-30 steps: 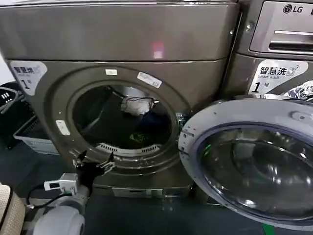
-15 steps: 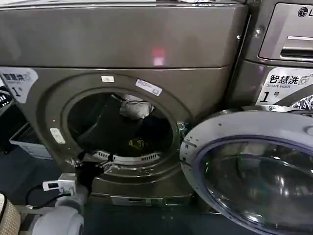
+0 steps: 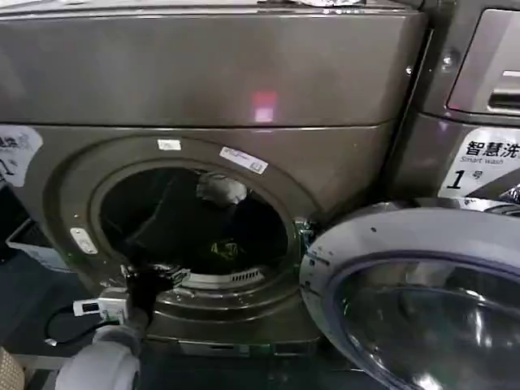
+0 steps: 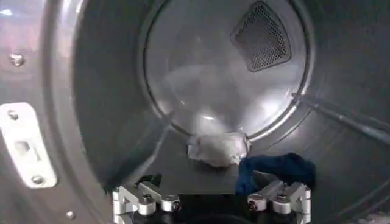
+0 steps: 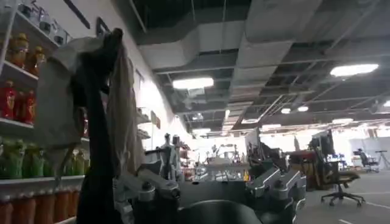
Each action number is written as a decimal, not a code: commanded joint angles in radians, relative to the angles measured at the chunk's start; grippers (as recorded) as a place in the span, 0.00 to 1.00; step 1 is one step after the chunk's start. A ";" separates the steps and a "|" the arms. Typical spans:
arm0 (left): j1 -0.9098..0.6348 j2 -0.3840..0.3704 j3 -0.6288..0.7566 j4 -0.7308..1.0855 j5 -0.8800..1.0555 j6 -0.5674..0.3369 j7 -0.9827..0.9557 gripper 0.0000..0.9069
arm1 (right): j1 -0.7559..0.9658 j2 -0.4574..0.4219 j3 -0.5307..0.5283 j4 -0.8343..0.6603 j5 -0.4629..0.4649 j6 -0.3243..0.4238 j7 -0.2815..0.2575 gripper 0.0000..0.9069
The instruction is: Grasp the clothes from the dryer.
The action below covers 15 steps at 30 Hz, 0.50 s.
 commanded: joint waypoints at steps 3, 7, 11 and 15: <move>-0.195 -0.007 0.044 0.208 0.044 0.049 0.008 1.00 | -0.007 -0.002 0.005 -0.002 0.002 0.003 -0.002 1.00; -0.223 0.010 0.055 0.235 0.416 0.049 0.356 1.00 | -0.009 -0.002 0.005 0.000 0.005 0.003 -0.002 1.00; -0.217 0.044 0.012 0.187 0.974 -0.277 0.948 1.00 | -0.014 -0.002 0.006 0.008 0.007 0.002 -0.003 1.00; -0.265 0.052 -0.027 0.204 1.155 -0.494 1.154 1.00 | -0.019 -0.004 0.011 -0.001 0.006 0.006 -0.004 1.00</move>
